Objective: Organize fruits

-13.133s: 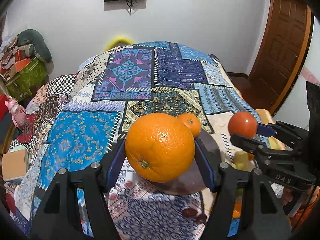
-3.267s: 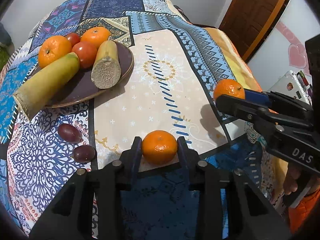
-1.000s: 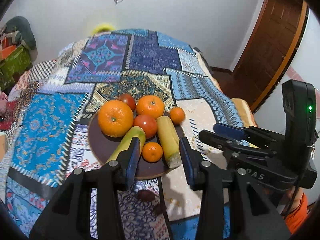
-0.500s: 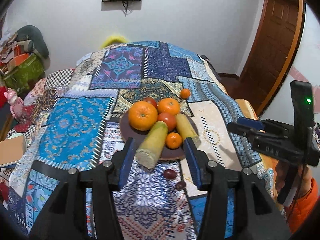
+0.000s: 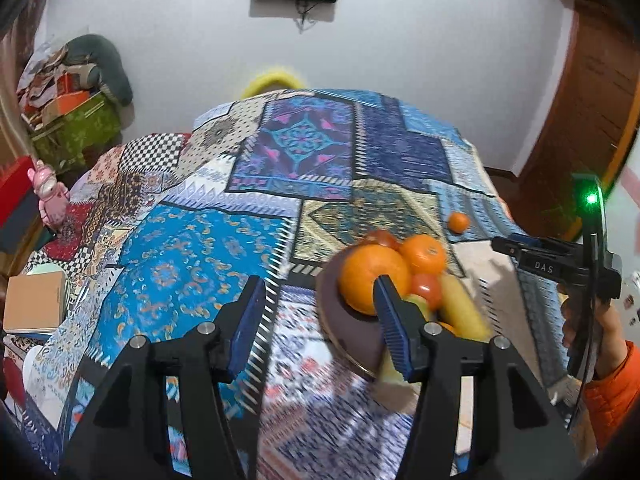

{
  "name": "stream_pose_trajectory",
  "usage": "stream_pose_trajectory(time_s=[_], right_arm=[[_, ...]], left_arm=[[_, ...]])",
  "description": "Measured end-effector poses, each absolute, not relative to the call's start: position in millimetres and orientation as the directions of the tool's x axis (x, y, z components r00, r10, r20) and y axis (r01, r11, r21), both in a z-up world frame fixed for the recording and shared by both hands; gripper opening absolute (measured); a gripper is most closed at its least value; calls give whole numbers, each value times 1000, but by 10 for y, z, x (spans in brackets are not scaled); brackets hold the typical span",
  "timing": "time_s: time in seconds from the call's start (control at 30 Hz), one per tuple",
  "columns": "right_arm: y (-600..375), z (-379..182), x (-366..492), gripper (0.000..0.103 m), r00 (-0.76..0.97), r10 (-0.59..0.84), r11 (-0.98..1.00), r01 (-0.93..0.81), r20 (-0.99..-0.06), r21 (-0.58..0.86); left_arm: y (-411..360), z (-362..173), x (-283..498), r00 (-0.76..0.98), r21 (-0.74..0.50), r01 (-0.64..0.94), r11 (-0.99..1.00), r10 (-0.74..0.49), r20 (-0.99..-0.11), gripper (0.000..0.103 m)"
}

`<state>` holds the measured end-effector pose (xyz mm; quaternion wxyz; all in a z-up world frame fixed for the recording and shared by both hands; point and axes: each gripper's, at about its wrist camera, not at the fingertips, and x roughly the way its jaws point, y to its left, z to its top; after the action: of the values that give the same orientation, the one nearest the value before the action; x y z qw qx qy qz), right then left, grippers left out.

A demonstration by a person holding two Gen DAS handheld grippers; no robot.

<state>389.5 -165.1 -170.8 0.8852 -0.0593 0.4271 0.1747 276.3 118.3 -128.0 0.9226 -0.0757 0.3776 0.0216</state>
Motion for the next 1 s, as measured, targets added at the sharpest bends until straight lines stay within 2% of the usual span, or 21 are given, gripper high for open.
stream_pose_trajectory(time_s=[0.33,0.47,0.6,0.73,1.0], right_arm=[[-1538,-2000,4608,40,556,192,946,-323,-809,2],[-1444,-2149,4821,40,533,145,950,-311,-834,-34],[-1429,-2229,4826,35,527,132,951,-306,-839,-42],[-1434,-2068,4545,35,527,202,937,-350,-825,6],[-1071,-1430,3369,35,524,417,826,-560,-743,68]], left_arm=[[1498,-1723,3086,667,-154,-133,979,-26,-744,56],[1512,-1744,3089,666,-162,-133,978,-32,-745,56],[1479,-1700,3063,674,-159,-124,979,-34,-738,56],[1401,-1625,2998,684,-149,-107,983,-36,-729,56],[1221,-1520,2786,690,-153,-65,986,-66,-721,56]])
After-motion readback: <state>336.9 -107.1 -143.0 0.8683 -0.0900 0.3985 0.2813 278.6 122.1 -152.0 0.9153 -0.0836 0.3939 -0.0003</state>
